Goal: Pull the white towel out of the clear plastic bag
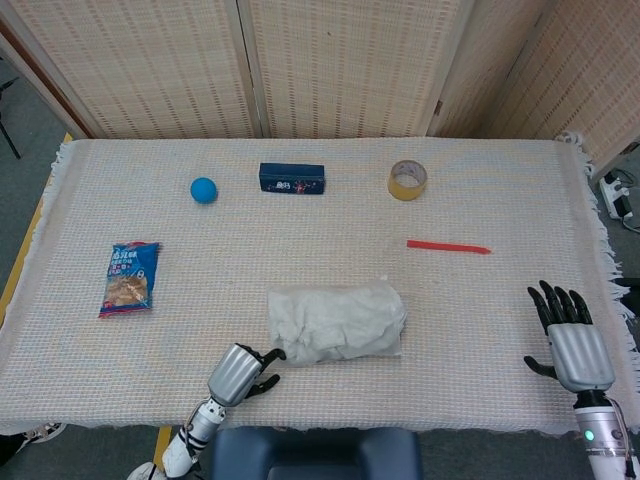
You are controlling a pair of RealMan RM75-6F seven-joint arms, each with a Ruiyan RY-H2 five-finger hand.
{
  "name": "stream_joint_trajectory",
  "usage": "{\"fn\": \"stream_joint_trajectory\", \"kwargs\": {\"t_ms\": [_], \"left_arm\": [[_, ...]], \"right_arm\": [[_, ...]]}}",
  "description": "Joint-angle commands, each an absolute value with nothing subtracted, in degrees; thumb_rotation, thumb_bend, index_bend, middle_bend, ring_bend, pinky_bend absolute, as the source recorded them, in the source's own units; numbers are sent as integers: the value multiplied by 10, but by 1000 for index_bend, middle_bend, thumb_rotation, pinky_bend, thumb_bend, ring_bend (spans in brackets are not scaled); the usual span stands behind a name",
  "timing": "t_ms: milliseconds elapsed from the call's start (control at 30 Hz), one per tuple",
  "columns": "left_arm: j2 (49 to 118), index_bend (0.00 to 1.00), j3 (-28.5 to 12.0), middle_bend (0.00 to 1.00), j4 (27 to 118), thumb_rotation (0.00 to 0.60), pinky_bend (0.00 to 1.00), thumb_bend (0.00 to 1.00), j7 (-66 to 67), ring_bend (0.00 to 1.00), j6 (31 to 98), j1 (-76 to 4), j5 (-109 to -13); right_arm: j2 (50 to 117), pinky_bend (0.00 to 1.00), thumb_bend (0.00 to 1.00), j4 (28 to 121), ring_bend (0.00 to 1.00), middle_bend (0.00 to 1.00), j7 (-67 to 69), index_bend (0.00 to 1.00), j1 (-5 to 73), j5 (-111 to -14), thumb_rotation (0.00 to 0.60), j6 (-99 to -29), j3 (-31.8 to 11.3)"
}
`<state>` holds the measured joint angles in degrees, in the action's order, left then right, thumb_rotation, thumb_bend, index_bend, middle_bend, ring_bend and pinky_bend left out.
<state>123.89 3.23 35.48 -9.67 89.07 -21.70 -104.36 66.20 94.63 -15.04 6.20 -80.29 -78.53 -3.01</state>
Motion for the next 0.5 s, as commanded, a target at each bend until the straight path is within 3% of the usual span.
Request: {"fn": "stream_joint_trajectory", "kwargs": {"t_ms": [33,500], "left_arm": [[1248,482,31,1000,342,600,1000,269,-98,1000,891,-222,-1039],[1281,509,32,1000,259,600,1000,299,-122,1000,902,-238,-1021]], "right_arm": [[660,0,49,948,0,0,-148,0,62,-803,600,-783,-29],[644,0,55,958,0,0,-126,0,69,-807,600,-762,-20]]}}
